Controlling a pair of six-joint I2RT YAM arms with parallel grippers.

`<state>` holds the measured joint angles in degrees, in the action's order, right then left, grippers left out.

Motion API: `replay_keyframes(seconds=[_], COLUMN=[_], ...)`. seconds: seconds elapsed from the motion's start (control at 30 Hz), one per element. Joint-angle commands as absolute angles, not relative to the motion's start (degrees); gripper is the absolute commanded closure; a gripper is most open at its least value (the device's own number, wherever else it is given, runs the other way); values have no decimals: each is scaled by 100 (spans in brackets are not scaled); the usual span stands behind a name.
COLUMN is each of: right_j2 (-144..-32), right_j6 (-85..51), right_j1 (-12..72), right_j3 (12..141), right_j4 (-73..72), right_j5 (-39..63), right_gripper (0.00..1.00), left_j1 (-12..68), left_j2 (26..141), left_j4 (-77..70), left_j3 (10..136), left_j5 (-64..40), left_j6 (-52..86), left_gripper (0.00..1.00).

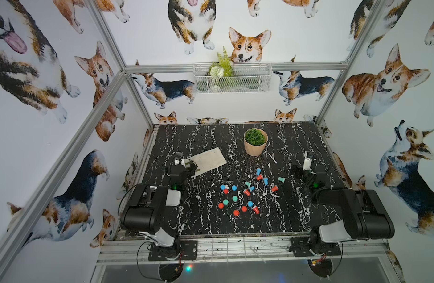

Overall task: Close the stamp cap
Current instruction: Pick up the stamp from the center of the board.

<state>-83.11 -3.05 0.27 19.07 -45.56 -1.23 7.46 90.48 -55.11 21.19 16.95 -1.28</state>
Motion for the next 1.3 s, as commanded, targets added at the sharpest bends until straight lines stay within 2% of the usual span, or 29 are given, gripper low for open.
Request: replay_keyframes(seconds=[0.0, 0.83, 1.27], right_j2=[-8314, -8310, -8346], right_j6=[-333, -356, -429], right_j1=[27, -35, -26], right_j3=[1928, 1944, 1855], right_j4=[-4634, -4605, -4864], right_j5=[-116, 7, 11], right_gripper=[0, 0, 0], left_j1=[699, 701, 932], left_j2=[9015, 9009, 9044], left_j4=[-5500, -5500, -5847], left_j3=[2124, 2120, 1979], left_j5=[1561, 1561, 1984], left_j6=[-123, -116, -254], left_gripper=[0, 0, 0])
